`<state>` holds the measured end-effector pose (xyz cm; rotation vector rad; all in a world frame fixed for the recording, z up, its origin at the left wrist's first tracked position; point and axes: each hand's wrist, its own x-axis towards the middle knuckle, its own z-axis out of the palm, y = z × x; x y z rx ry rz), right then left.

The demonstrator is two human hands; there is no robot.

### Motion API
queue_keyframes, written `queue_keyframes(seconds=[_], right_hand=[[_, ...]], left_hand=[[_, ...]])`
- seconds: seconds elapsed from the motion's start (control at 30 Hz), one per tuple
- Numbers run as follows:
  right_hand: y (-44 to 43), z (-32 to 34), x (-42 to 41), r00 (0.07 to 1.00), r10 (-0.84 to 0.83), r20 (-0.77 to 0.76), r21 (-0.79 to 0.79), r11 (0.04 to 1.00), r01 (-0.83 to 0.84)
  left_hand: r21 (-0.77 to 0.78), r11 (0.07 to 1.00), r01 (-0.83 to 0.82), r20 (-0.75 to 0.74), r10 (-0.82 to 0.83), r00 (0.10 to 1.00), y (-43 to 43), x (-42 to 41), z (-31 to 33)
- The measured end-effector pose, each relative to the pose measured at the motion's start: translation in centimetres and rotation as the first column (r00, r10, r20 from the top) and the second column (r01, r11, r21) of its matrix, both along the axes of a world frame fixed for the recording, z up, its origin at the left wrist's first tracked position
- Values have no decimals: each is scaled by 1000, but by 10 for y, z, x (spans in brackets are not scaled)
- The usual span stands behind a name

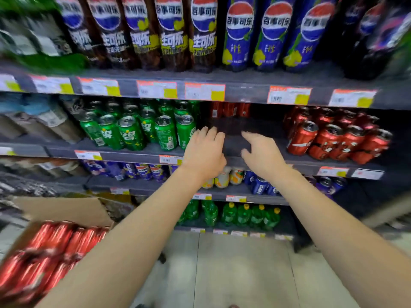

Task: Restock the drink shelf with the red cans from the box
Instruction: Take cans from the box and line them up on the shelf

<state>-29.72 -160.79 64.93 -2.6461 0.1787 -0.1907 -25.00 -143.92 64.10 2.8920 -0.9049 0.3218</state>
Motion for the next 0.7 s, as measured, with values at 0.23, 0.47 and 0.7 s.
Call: queue_keyframes(seconds=[0.23,0.47,0.7], right_hand=[[60,102,-96,997,30,-73,-76,996,-35],[130,146,-173,989,108,-104,-64,991,-115],[209,165,-262,966,214,-146,-67,972,-226]], left_hand=[[-93,996,-10,-66,4,998,63,-96,107],[-72,993,-95,-47,92,995,137,-180,145],[-95,961,-261,-186,241,953,219,-282,156]])
